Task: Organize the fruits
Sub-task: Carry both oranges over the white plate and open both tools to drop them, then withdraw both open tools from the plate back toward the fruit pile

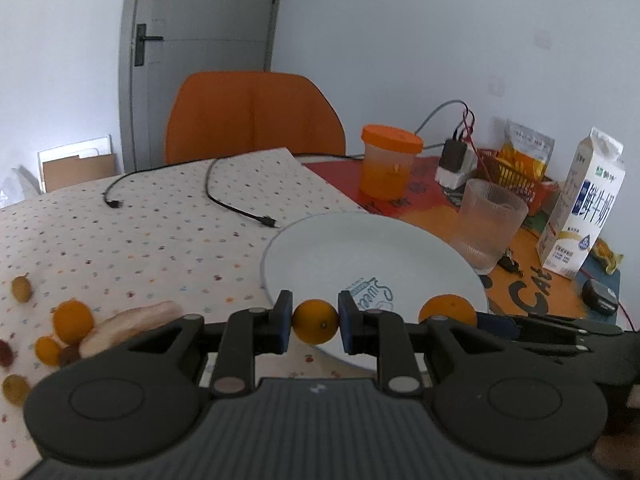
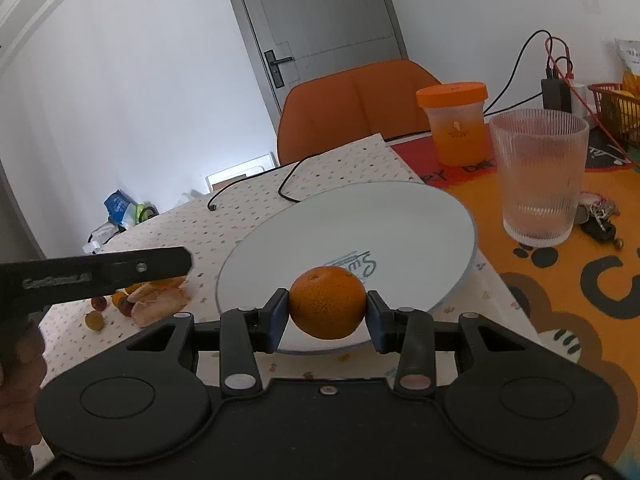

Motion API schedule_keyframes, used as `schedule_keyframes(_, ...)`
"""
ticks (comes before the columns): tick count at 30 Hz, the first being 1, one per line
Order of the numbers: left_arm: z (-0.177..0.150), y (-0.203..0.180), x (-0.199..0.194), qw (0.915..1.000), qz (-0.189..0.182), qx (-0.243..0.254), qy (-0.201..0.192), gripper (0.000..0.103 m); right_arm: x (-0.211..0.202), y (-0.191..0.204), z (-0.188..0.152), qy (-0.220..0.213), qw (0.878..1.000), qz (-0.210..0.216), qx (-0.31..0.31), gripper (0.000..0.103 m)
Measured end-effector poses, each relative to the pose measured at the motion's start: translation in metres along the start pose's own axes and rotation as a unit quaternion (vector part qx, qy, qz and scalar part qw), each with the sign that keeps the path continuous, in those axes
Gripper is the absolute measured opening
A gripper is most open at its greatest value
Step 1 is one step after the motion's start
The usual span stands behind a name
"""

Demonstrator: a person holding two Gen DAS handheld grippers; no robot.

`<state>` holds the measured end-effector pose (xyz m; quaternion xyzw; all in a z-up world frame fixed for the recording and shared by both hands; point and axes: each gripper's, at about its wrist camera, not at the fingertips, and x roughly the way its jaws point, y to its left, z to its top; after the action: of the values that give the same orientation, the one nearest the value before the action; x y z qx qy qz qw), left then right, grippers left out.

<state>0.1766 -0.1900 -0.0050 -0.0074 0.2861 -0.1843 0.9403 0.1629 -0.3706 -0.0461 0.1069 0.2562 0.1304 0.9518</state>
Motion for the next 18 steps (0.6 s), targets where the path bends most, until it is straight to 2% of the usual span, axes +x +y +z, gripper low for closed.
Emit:
schedule_keyframes(2,0.002,-0.006,0.008,0.9999,0.004,0.014,0.004,0.022,-0.002,-0.002,0.0,-0.005,1.0,0.002,-0.003,0.04)
schedule_keyframes(9,0.003,-0.013,0.025,0.9998,-0.008,0.007,0.018,0.023,-0.007,-0.005,-0.002,-0.014,1.0,0.018,-0.009,0.041)
schedule_keyframes(18,0.005,-0.002,0.015,0.9999,0.007,-0.008,0.005,0.026,-0.004,-0.002,-0.002,-0.015,1.0,0.021,-0.013,0.043)
